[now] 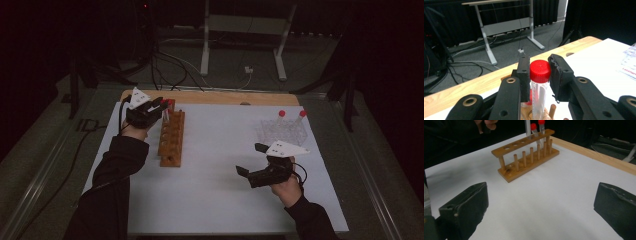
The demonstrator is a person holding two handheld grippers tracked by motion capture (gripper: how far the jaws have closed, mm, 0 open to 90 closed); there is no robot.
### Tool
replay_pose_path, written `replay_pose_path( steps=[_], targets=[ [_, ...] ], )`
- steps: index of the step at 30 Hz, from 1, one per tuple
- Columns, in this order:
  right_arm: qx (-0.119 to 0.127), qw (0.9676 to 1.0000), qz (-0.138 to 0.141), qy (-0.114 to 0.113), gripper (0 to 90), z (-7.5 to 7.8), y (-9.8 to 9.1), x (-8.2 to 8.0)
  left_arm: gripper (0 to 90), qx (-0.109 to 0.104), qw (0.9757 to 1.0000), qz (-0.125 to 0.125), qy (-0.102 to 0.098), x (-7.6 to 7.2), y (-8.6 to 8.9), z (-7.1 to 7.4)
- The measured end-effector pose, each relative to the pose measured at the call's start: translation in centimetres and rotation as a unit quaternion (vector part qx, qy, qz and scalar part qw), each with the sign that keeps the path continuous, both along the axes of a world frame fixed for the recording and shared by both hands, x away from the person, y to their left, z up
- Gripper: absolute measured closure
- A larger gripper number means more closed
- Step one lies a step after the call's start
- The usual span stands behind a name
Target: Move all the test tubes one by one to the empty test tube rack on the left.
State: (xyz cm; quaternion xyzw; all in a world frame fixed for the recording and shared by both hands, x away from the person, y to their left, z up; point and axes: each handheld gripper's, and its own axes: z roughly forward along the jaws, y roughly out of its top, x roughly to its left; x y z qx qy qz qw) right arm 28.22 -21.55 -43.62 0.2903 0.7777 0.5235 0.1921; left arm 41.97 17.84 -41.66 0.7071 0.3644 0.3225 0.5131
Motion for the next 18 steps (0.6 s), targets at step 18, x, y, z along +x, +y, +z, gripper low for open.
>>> replay_pose_path(
  steps=[18],
  targets=[
    [0.001,1.0,-0.001,-0.002,0.0,0.1,-0.1,0.0,72.3,0.038,0.999,0.022,0.001,-1.4,-0.5,0.2]
  ],
)
